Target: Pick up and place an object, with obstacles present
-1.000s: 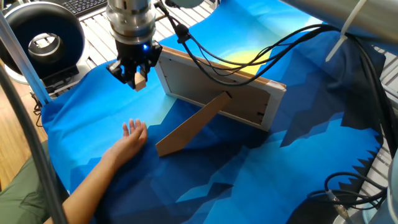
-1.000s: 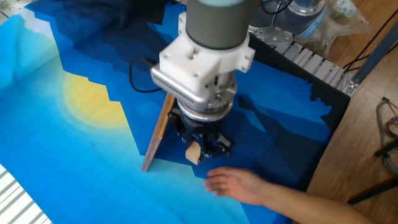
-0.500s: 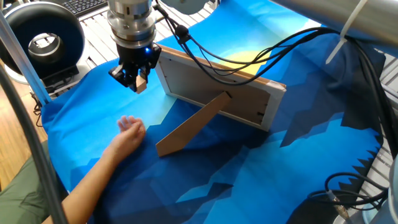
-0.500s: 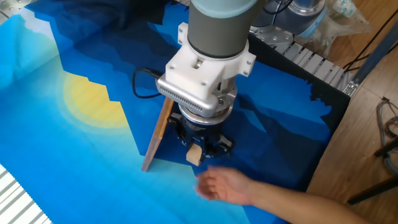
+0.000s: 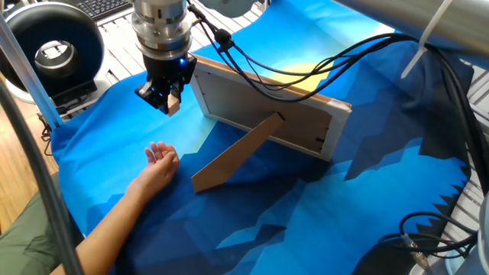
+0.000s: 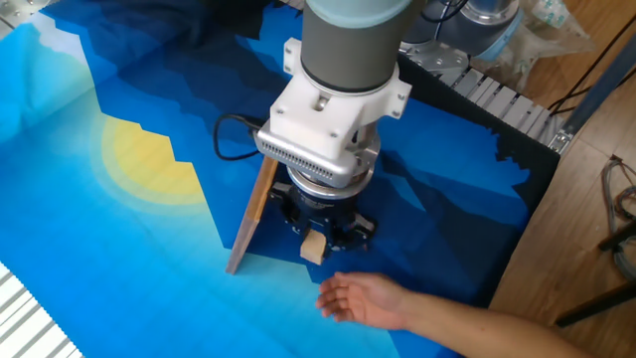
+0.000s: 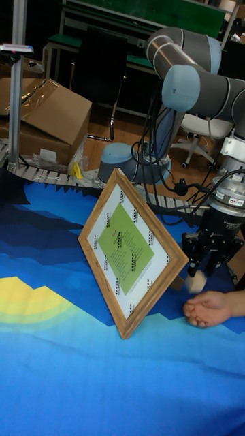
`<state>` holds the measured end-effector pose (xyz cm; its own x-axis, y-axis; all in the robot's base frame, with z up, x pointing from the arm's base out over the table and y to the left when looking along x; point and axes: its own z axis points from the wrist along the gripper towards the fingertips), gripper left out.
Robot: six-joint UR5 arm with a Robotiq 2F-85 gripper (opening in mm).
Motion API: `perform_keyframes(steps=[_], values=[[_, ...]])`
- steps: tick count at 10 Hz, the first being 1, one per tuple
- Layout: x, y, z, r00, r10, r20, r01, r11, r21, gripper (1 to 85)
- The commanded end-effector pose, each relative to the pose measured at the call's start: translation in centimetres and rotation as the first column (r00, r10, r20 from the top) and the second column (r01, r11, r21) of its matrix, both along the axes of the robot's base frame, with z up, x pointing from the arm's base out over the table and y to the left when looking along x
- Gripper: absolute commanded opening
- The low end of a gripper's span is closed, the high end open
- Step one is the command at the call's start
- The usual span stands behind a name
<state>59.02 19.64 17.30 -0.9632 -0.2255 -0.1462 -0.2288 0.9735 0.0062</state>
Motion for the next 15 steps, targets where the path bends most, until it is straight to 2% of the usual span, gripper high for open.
perform_keyframes(steps=[1,4,5,6,7,10,11,13,14,15], values=[[0.1,0.2,0.2,1.000,0.017,0.004,-0.017,1.000,0.009,75.3],[0.3,0.3,0.2,1.000,0.006,0.015,-0.006,1.000,0.015,73.0],[0.8,0.5,0.4,0.999,-0.016,0.032,0.016,1.000,0.023,68.0],[1.1,1.0,0.9,0.997,-0.057,0.043,0.055,0.997,0.045,59.0],[1.0,1.3,1.9,0.994,-0.098,0.044,0.096,0.994,0.053,49.7],[0.4,1.5,6.2,0.982,-0.187,0.024,0.185,0.981,0.061,30.7],[0.4,1.3,7.7,0.976,-0.217,0.009,0.216,0.974,0.061,18.3],[0.3,-0.7,10.9,0.977,-0.211,-0.031,0.212,0.977,0.034,10.7],[0.0,-2.6,12.3,0.977,-0.205,-0.063,0.206,0.979,0.011,2.3],[-0.2,-4.9,13.5,0.981,-0.176,-0.081,0.177,0.984,-0.001,1.3]])
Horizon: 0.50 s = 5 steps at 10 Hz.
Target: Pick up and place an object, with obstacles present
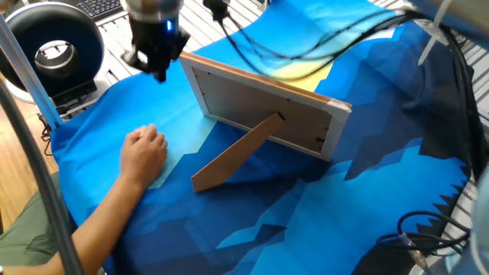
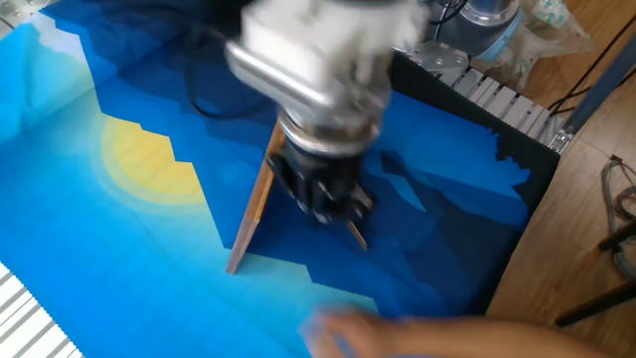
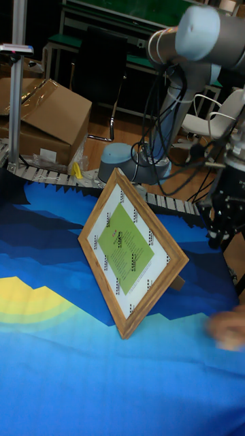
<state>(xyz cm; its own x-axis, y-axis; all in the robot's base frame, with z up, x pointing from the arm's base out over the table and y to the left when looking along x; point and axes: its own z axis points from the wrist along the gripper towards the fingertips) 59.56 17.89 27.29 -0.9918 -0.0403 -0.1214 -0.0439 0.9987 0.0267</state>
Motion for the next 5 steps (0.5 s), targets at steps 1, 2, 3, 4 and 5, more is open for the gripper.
perform_keyframes(steps=[1,2,3,4,5], values=[[-1.2,-5.8,4.3,0.997,0.037,-0.075,-0.038,0.999,-0.007,1.3],[-1.8,-8.0,4.6,0.994,0.060,-0.088,-0.061,0.998,-0.007,1.3],[-2.2,-10.0,4.1,0.993,0.072,-0.089,-0.073,0.997,-0.007,1.3],[-2.2,-11.9,2.9,0.993,0.091,-0.071,-0.092,0.996,-0.017,1.3],[-2.1,-14.4,1.5,0.993,0.104,-0.059,-0.107,0.993,-0.047,1.3]])
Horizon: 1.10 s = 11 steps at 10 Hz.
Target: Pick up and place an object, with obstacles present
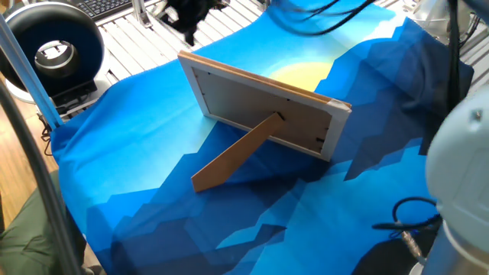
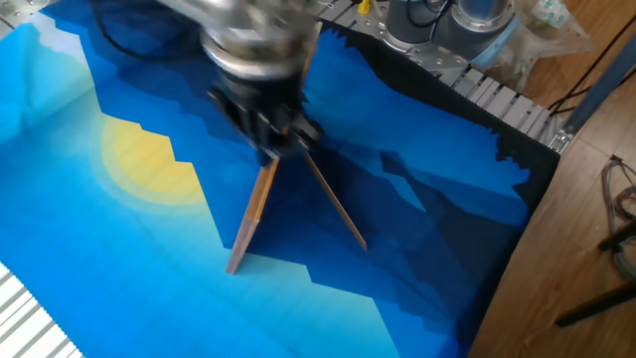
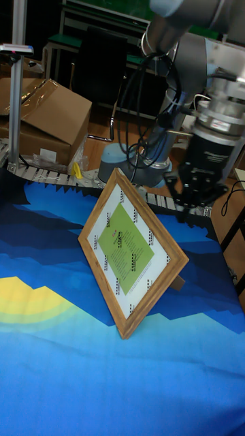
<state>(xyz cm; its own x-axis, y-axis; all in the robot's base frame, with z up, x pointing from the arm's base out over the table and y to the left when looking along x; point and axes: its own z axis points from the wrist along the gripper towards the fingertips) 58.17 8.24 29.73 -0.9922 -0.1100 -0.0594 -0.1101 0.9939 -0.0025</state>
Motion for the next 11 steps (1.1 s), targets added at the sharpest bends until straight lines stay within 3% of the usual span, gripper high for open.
perform_keyframes(steps=[1,3,4,6,11], values=[[-0.6,-6.9,-2.1,0.999,0.048,0.007,-0.047,0.997,-0.060,1.3],[-0.7,-7.8,-3.9,1.000,0.029,0.005,-0.029,0.998,-0.053,1.3],[-1.1,-8.0,-4.5,1.000,0.000,-0.022,-0.001,0.999,-0.051,1.3],[-1.6,-8.3,-5.3,0.999,0.004,-0.032,-0.006,0.999,-0.045,1.3],[-1.5,-8.7,-5.6,0.999,0.032,-0.027,-0.033,0.998,-0.056,1.3]])
